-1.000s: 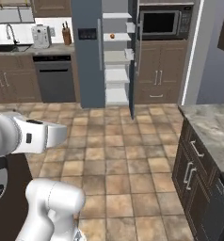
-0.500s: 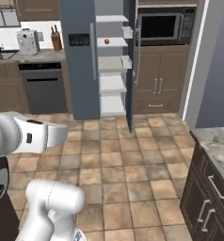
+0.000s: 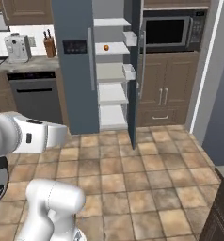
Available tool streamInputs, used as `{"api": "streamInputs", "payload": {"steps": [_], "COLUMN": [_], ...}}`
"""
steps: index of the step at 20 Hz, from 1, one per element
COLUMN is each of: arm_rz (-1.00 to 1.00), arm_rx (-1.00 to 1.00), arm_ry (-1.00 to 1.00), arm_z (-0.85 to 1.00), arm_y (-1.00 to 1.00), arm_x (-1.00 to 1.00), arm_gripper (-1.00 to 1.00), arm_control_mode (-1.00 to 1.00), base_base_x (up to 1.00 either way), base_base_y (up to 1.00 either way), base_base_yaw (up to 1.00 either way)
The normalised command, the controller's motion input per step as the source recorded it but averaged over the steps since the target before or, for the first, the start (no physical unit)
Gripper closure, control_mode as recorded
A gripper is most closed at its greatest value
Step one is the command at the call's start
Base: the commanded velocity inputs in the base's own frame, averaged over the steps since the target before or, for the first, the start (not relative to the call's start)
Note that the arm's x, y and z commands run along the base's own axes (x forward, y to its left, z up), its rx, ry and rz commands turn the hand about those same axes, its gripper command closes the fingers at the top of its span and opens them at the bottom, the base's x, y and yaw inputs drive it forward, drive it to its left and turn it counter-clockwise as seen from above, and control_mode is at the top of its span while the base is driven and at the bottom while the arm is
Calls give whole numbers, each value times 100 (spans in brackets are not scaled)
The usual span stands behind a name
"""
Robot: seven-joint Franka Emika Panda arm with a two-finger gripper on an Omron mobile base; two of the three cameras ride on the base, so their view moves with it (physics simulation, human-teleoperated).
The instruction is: Retrieve the orange and peach from the fridge and place them into the bowl on the dining table.
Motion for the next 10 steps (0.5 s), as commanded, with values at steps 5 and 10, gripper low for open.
{"api": "streamInputs", "payload": {"steps": [5, 10], "arm_rz": [0, 0], "arm_rx": [0, 0], "arm_ry": [0, 0], "arm_z": [0, 0], "arm_y": [0, 0], "arm_x": [0, 0], "arm_gripper": [-100, -100], "arm_control_mode": [100, 100], "base_base_x": [100, 100], "base_base_y": [33, 12], "base_base_yaw": [0, 2]}}
